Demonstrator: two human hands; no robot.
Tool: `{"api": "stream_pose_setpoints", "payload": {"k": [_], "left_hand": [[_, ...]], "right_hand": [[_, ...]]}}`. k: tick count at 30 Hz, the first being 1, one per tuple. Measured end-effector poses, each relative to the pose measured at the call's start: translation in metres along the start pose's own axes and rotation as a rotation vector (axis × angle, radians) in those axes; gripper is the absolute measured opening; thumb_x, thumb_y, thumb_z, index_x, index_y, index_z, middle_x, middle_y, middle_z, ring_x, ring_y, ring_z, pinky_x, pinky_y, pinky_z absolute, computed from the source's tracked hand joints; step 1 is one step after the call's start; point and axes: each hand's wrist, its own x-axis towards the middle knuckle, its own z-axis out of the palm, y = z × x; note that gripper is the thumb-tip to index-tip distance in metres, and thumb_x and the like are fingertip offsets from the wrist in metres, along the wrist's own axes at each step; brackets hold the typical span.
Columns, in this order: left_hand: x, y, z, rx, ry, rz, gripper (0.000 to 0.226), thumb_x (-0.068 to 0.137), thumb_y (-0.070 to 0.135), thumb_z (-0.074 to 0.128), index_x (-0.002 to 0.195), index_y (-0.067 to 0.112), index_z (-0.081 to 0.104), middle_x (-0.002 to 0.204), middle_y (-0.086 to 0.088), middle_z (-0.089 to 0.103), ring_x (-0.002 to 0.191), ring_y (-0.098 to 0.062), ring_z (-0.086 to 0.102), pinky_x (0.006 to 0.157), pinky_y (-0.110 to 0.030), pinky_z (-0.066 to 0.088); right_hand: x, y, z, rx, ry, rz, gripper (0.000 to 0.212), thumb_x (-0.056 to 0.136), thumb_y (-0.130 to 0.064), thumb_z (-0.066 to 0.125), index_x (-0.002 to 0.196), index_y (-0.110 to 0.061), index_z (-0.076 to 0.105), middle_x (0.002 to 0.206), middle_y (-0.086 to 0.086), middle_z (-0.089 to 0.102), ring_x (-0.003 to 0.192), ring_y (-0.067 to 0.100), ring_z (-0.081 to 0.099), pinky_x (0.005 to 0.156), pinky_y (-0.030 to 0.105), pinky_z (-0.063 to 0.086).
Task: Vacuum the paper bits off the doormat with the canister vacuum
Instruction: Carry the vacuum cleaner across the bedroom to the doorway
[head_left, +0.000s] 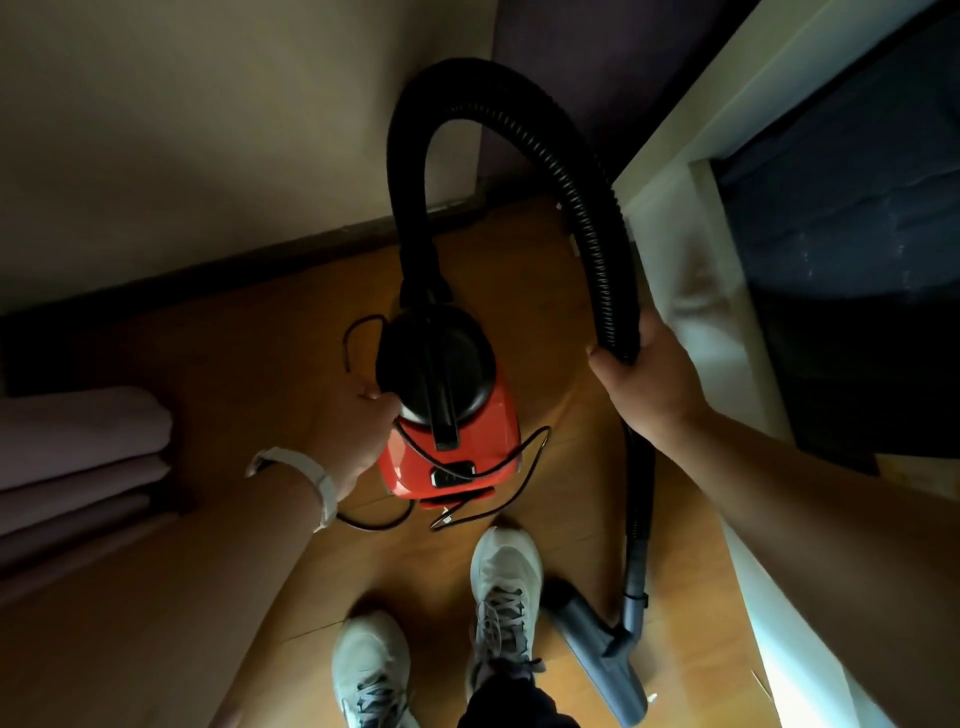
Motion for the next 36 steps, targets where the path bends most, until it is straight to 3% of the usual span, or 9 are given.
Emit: {"api": "stream_pose_setpoints", "payload": {"k": [4,8,12,15,19,24,29,33,36], "left_hand": [[-0.027,0.03,0.015,-0.039,-0.008,0.105,0.012,0.089,0.007,0.052,0.08,-0.001,0.053,0.07,-0.019,0.055,0.062,-0.022,0.049,0.056,-0.031,0.04],[-0.033,0.047,0.036,-0.065,0.028,0.205,0.025,0.087,0.001,0.05,0.07,0.014,0.037,0.059,0.001,0.034,0.047,-0.011,0.031,0.045,-0.023,0.027],[-0.023,0.045,0.047,0.037,0.134,0.286,0.021,0.082,0.006,0.055,0.069,0.011,0.04,0.077,-0.023,0.044,0.049,-0.006,0.039,0.042,-0.009,0.029],[-0.016,0.039,0.052,0.047,0.142,0.235,0.017,0.087,0.012,0.062,0.088,0.017,0.046,0.102,-0.011,0.053,0.077,-0.017,0.055,0.061,-0.021,0.043],[-0.014,0.041,0.055,-0.024,0.151,0.224,0.032,0.092,0.01,0.065,0.106,0.021,0.039,0.096,0.003,0.052,0.08,-0.009,0.058,0.063,-0.021,0.05],[-0.005,0.047,0.058,-0.224,0.131,0.06,0.053,0.089,0.01,0.069,0.13,0.027,0.038,0.104,-0.001,0.065,0.081,-0.018,0.073,0.07,-0.031,0.061],[0.002,0.048,0.059,-0.183,0.077,0.056,0.018,0.093,0.01,0.059,0.107,0.02,0.057,0.088,-0.012,0.069,0.066,-0.017,0.067,0.056,-0.024,0.052],[-0.01,0.046,0.06,-0.207,0.049,0.067,0.02,0.095,0.008,0.053,0.114,0.014,0.053,0.078,-0.011,0.064,0.053,-0.015,0.063,0.054,-0.024,0.052],[-0.02,0.04,0.06,-0.199,0.071,0.087,0.016,0.092,0.005,0.052,0.105,0.013,0.052,0.081,-0.013,0.059,0.054,-0.016,0.056,0.052,-0.026,0.051]], "right_hand": [[-0.009,-0.019,-0.011,0.012,0.018,-0.005,0.022,0.088,-0.028,0.068,0.1,-0.018,0.053,0.079,0.004,0.06,0.065,0.013,0.059,0.054,0.023,0.043],[-0.016,-0.029,-0.01,0.085,0.038,0.005,0.028,0.085,-0.025,0.071,0.101,-0.021,0.048,0.084,0.01,0.062,0.068,0.019,0.062,0.054,0.022,0.047],[-0.023,-0.025,0.0,0.161,0.041,0.031,0.028,0.085,-0.021,0.071,0.101,-0.019,0.049,0.081,0.006,0.06,0.061,0.009,0.056,0.047,0.009,0.043],[-0.027,-0.02,0.005,0.135,0.037,0.03,0.025,0.085,-0.025,0.071,0.101,-0.018,0.052,0.075,-0.002,0.057,0.062,0.008,0.057,0.049,0.012,0.042],[-0.025,-0.018,0.007,0.138,0.037,0.028,0.025,0.085,-0.028,0.07,0.101,-0.021,0.052,0.069,-0.007,0.055,0.058,0.007,0.056,0.05,0.018,0.04],[-0.024,-0.019,-0.002,0.115,0.003,0.025,0.021,0.087,-0.03,0.069,0.1,-0.024,0.054,0.067,-0.008,0.054,0.056,0.004,0.055,0.049,0.015,0.038],[-0.018,-0.016,-0.005,0.054,-0.038,-0.004,0.02,0.087,-0.034,0.07,0.086,-0.029,0.051,0.062,-0.009,0.052,0.053,0.002,0.054,0.045,0.011,0.037],[-0.017,-0.016,-0.008,0.026,-0.061,0.005,0.026,0.087,-0.032,0.068,0.075,-0.032,0.045,0.059,-0.007,0.05,0.051,0.005,0.051,0.043,0.011,0.037],[-0.023,-0.019,-0.01,0.032,-0.08,-0.014,0.028,0.085,-0.03,0.068,0.074,-0.032,0.043,0.056,-0.008,0.046,0.046,0.004,0.047,0.043,0.012,0.033]]}}
